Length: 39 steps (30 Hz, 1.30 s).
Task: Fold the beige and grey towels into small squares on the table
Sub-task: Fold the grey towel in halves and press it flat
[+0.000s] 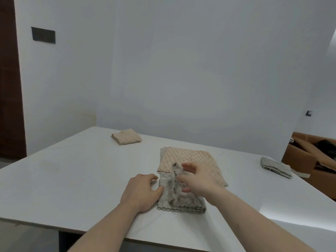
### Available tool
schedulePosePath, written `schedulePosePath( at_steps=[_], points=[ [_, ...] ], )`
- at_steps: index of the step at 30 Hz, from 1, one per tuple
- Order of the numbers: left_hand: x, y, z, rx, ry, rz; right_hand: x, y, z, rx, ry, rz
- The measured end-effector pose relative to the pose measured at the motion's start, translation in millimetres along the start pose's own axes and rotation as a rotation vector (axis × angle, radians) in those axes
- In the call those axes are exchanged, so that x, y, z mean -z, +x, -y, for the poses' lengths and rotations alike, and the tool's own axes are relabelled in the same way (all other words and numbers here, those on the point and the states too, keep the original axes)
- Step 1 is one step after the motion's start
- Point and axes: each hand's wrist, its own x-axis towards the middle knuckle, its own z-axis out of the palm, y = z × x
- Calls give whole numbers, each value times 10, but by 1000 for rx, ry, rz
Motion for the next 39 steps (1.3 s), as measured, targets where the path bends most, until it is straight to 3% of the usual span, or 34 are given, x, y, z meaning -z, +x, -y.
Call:
schedulePosePath(
  at_steps=[2, 6, 11, 20, 26, 29, 33, 36, 39],
  points=[
    [6, 6, -1, -5, -11, -4, 11, -61, -47, 60, -22, -52],
    [22, 15, -17, -56, -21, -3, 120, -148, -337, 234, -339, -299],
    [12, 47, 8, -136, -93, 28, 10, -239, -867, 275, -520, -183],
    [-51, 44, 10, -298, -96, -84, -14, -217, -847, 220, -692, -14],
    [-58, 50, 25, -242, -82, -113, -19, -224, -817, 188, -770, 110],
    [-4, -20, -21, -354, -58, -189, -25, -223, -791, 190, -785, 112],
    [-10, -57, -31, -500, 31, 38, -39, -222, -806, 215, -805, 111],
    [-51, 17, -38, -389, 113, 246, -49, -213, -824, 201, -791, 118],
    [-50, 39, -67, -280, 161, 335, -45, -198, -840, 182, -789, 122]
  ],
)
